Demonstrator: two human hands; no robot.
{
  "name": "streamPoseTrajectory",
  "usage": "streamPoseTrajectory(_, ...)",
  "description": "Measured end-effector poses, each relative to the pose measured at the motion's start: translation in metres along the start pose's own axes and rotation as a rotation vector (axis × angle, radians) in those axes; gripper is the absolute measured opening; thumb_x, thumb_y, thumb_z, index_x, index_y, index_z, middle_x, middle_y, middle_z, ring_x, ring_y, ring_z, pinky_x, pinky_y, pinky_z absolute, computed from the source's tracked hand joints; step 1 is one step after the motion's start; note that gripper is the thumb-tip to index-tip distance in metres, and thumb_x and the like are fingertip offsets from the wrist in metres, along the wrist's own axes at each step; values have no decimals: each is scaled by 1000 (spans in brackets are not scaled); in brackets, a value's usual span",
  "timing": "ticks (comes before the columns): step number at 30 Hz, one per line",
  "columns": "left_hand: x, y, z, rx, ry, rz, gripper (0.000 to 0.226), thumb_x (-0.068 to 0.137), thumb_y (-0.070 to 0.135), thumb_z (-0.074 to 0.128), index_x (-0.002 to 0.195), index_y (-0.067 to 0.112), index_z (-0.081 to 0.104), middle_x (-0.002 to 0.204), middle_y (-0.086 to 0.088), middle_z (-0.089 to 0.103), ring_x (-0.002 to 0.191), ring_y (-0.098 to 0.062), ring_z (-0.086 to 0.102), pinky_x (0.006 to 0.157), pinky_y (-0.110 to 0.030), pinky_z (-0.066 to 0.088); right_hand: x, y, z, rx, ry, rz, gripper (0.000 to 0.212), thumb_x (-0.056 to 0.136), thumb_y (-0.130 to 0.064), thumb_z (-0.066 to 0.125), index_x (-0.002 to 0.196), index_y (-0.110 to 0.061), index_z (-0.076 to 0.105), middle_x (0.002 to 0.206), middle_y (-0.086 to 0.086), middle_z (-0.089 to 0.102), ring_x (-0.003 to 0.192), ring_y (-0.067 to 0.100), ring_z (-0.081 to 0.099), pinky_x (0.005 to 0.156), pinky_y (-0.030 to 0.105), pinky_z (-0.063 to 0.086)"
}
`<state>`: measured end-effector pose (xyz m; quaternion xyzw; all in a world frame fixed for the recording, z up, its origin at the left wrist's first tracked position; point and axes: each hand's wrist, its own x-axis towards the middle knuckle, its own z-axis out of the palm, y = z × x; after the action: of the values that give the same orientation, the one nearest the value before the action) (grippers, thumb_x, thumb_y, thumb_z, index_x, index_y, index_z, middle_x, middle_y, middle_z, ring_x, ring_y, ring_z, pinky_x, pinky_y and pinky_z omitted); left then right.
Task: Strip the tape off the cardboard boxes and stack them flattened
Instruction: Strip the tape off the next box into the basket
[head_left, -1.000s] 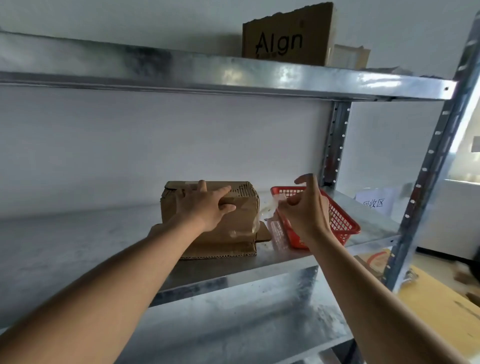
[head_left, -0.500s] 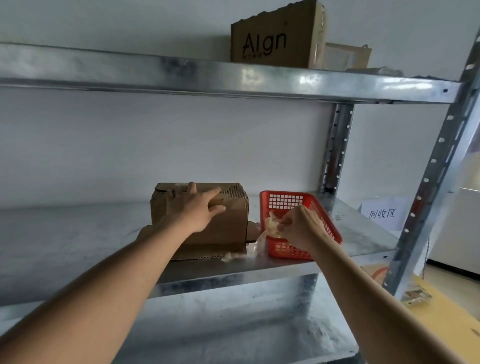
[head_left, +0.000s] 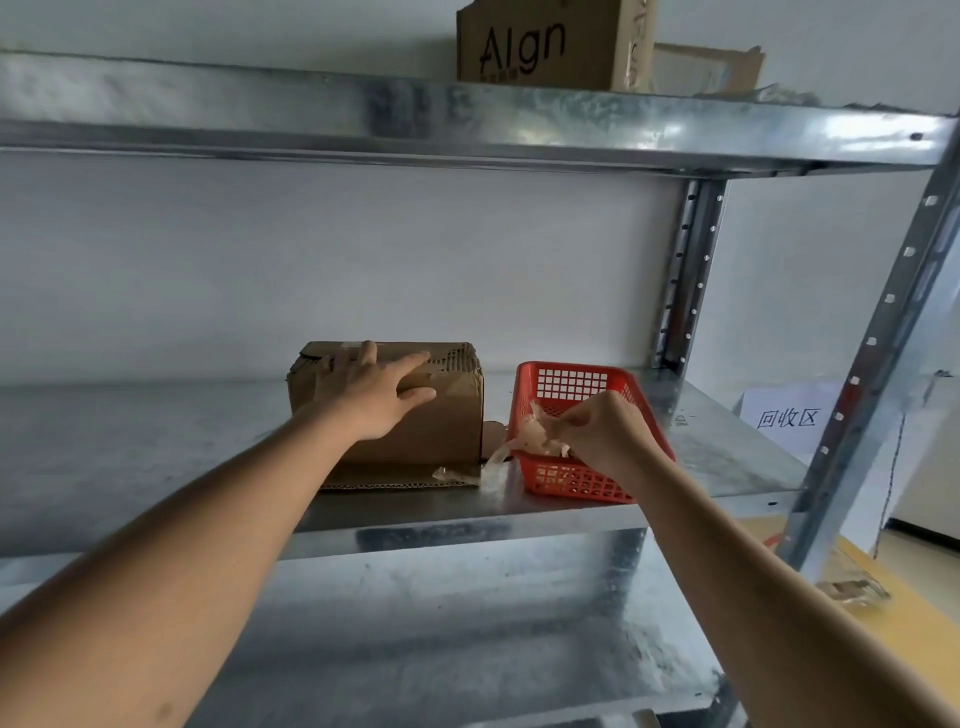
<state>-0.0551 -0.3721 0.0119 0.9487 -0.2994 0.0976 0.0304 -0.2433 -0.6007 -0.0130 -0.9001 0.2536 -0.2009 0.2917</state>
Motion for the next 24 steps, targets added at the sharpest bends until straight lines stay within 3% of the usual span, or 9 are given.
streamPoseTrajectory(4, -1, 1, -1, -13, -22, -12, 68, 90, 85, 25, 154, 63, 16, 165, -11, 21, 153, -42, 18, 120, -62, 23, -2, 4, -2, -11, 109, 7, 17, 78, -42, 88, 75, -26, 81, 65, -14, 70, 63, 7, 64, 56, 24, 52)
streamPoseTrajectory(9, -1, 1, -2, -4, -13, -8, 69, 89, 86, 24, 154, 63, 16, 164, -11, 23, 152, -41, 19, 120, -63, 23, 1, 5, -4, 12, 135, -4, 33, 68, -39, 95, 91, -34, 71, 80, -12, 74, 73, 5, 68, 59, 25, 52)
streamPoseTrajectory(11, -1, 0, -1, -5, -14, -12, 69, 89, 86, 25, 154, 64, 16, 164, -11, 23, 153, -41, 19, 120, -63, 23, 3, 7, -4, 11, 82, -30, 34, 75, -35, 91, 98, -36, 66, 80, -12, 74, 72, 7, 70, 58, 26, 55)
streamPoseTrajectory(13, -1, 1, -1, -9, -21, -11, 69, 89, 85, 25, 154, 64, 16, 165, -11, 21, 154, -41, 18, 120, -64, 22, 5, 9, -3, 1, 29, -81, 18, 85, -32, 84, 97, -34, 70, 86, -11, 75, 74, 9, 72, 66, 31, 62)
streamPoseTrajectory(15, 0, 2, -2, -9, -25, -11, 68, 90, 85, 26, 154, 64, 15, 166, -10, 21, 154, -41, 17, 121, -64, 22, 8, 11, -4, -22, -36, -139, 7, 93, -31, 75, 99, -28, 75, 91, -10, 74, 74, 7, 69, 69, 26, 61)
streamPoseTrajectory(19, 1, 2, -3, 5, -26, -13, 67, 90, 84, 25, 154, 64, 16, 165, -11, 23, 153, -41, 19, 121, -63, 22, 12, 14, -2, -39, -73, -176, 15, 105, -24, 58, 102, -23, 73, 90, -9, 71, 63, 7, 62, 57, 20, 51)
streamPoseTrajectory(21, 2, 2, -3, 8, -27, -10, 68, 90, 85, 25, 153, 64, 15, 164, -11, 22, 153, -41, 20, 120, -63, 23, 15, 14, -3, 5, 14, -156, 12, 104, -20, 59, 105, -23, 70, 85, -7, 71, 57, 10, 61, 53, 22, 52)
streamPoseTrajectory(24, 3, 1, -2, 1, -33, -9, 69, 88, 86, 24, 154, 64, 14, 164, -11, 22, 153, -41, 19, 119, -64, 25, 18, 11, -7, 52, 84, -131, 23, 98, -15, 65, 113, -31, 59, 80, -2, 73, 61, 22, 72, 59, 42, 63)
